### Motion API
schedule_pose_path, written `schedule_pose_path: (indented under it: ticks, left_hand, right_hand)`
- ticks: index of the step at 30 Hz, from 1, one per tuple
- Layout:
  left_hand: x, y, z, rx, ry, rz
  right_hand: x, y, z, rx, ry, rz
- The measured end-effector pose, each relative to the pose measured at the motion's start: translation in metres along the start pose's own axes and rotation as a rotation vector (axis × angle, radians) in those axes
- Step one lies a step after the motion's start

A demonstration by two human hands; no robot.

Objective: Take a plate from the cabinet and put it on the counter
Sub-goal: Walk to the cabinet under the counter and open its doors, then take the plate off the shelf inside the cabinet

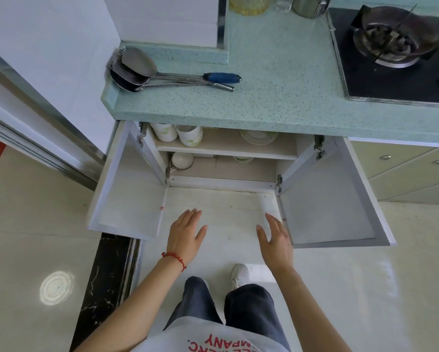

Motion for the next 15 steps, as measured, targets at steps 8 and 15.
schedule_pose_path:
  ticks: [8, 15]
  left_hand:
    - [-0.037, 0.042, -0.012, -0.081, 0.012, -0.034]
    - [-0.073, 0.077, -0.025, -0.094, 0.033, 0.004]
  right_hand:
    - [-0.046, 0.004, 0.016, 0.126, -0.062, 0.107]
    - [-0.096, 0.020, 0.037, 0.149, -0.099, 0.144]
Point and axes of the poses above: each hand's wrist, its own x-axis away from the middle knuckle, its own z-axis out of the back of the hand, y = z × x, the point moved 9 cm from there along -x, towards the middle knuckle, and after that the axes turned 5 degrees about -x, right-handed, at the moved point
